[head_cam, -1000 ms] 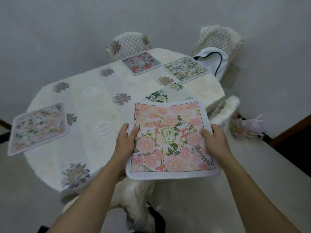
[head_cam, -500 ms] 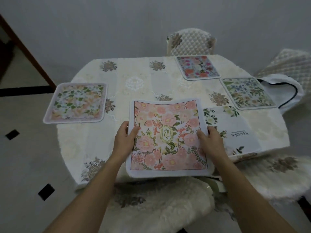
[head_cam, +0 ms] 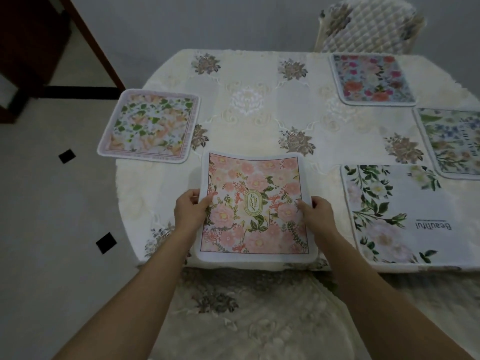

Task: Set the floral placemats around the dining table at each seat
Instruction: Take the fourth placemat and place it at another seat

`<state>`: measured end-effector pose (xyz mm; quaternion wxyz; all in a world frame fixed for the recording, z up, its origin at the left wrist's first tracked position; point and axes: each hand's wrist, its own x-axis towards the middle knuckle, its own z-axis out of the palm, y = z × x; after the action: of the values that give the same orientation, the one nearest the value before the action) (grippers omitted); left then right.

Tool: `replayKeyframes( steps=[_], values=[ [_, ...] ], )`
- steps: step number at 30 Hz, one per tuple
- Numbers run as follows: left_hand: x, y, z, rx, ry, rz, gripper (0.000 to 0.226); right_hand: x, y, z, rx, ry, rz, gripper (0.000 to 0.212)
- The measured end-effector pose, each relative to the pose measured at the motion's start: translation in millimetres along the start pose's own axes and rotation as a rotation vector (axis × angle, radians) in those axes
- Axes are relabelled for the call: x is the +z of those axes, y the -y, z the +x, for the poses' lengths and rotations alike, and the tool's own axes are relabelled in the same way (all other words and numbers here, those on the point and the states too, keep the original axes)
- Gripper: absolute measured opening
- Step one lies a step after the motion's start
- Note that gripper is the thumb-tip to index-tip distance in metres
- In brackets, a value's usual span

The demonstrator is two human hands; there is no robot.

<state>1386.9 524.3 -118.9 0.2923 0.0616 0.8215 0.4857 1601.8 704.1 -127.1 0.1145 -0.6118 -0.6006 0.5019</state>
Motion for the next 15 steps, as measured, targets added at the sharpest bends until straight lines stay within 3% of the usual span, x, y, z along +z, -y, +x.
replayKeyframes(
  steps=[5,11,15],
  values=[
    [6.8,19.6,5.9,-0.078,-0.093,0.02,0.02,15.3,-10.1,11.5,0.058,0.015,0.007,0.02],
    [9.4,31.2,15.6,-0.092,-0.103,0.073,0.033,25.5,-20.6,16.5,0.085,-0.029,-0.004,0.019],
    [9.7,34.7,18.2,-0.107,-0.105,0.071,0.029,30.5,-24.2,14.7,0.072,-0.086,-0.02,0.02]
  ],
)
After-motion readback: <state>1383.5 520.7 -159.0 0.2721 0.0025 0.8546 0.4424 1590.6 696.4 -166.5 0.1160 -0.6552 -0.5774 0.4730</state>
